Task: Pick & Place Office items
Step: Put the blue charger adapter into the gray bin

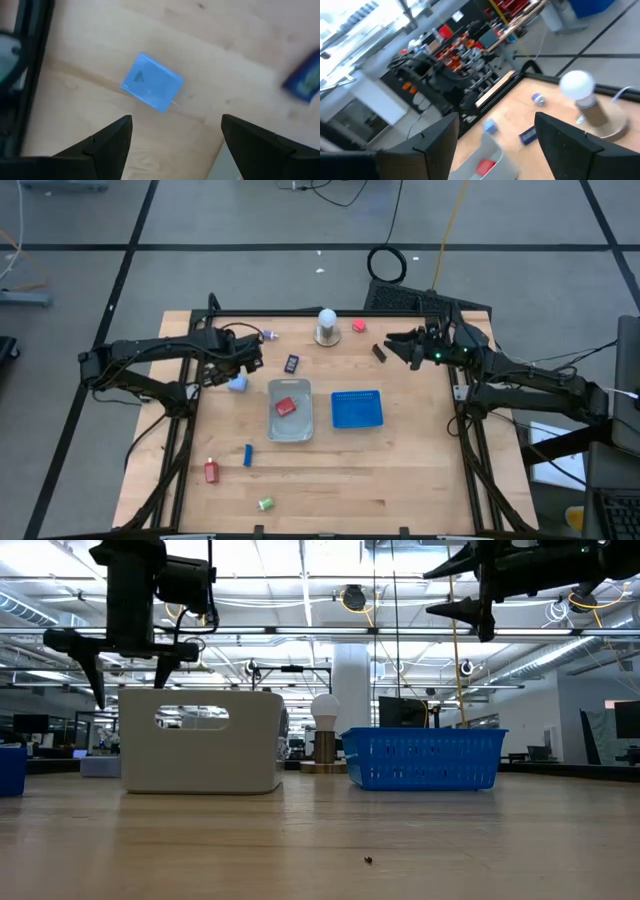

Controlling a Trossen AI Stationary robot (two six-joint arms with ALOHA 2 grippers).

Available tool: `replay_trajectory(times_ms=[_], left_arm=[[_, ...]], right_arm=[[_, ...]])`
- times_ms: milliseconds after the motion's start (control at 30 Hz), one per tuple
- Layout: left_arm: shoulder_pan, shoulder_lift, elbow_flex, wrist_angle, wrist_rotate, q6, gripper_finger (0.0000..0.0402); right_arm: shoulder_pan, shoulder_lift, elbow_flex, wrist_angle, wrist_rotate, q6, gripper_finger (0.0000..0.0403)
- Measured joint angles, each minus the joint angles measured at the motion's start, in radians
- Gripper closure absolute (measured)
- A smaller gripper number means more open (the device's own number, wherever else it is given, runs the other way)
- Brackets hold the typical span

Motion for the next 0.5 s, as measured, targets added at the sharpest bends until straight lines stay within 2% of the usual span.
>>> replay_trajectory(times_ms=[233, 500], left_arm=[[0.044, 0.0, 0.0, 0.005, 0.019, -0.331, 0.0092], [0.123, 0.0, 0.0, -0.001, 0.012, -0.481, 0.0092]], right_arm=[[-0.102, -0.011, 0.0, -0.004, -0.021, -0.008, 0.0147], [-0.262, -0.017, 0.0, -0.006, -0.151, -0.013, 0.0147]])
